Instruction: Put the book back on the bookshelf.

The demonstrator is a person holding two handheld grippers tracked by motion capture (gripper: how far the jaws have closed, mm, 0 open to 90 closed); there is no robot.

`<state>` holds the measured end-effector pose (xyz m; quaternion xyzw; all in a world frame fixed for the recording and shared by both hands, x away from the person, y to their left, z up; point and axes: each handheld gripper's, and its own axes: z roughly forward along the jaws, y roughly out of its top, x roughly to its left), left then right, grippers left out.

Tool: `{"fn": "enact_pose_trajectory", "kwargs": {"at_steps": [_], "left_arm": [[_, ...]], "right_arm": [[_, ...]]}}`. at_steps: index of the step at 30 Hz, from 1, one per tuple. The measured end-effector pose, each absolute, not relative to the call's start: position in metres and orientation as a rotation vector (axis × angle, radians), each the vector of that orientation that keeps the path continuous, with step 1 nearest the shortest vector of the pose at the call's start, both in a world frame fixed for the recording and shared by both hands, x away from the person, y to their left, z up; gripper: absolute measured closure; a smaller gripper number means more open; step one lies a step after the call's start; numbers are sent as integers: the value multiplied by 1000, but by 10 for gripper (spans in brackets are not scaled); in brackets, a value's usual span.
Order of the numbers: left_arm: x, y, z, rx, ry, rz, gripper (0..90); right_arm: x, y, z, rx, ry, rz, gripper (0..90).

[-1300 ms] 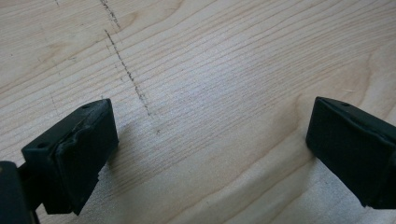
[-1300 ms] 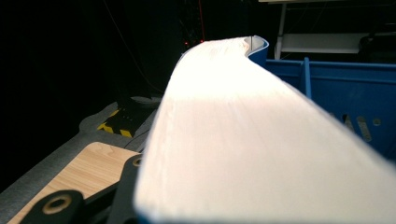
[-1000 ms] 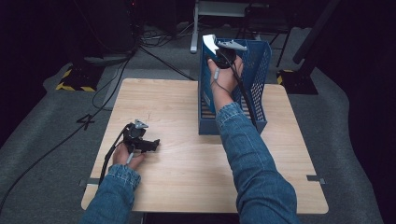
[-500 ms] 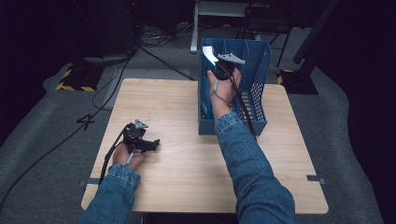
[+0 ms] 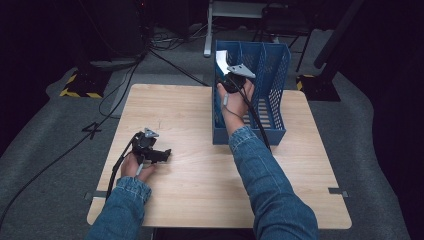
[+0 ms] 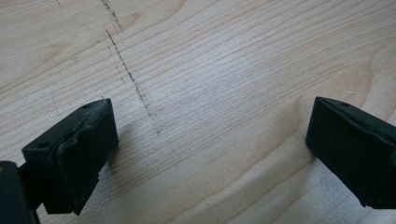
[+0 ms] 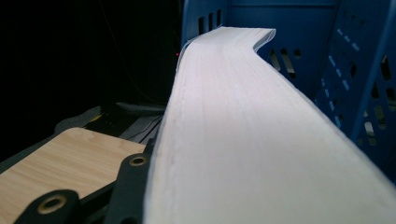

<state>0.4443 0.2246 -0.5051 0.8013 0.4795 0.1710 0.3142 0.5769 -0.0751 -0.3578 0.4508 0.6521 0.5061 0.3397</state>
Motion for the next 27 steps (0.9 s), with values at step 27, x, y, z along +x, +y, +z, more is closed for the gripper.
{"fn": "enact_pose_trajectory", "kwargs": {"at_steps": [27], "left_arm": [[444,225,-505,2109,1267,452,28]], "right_arm": [[553,-101,-325,1107,1818,1350,373]]}}
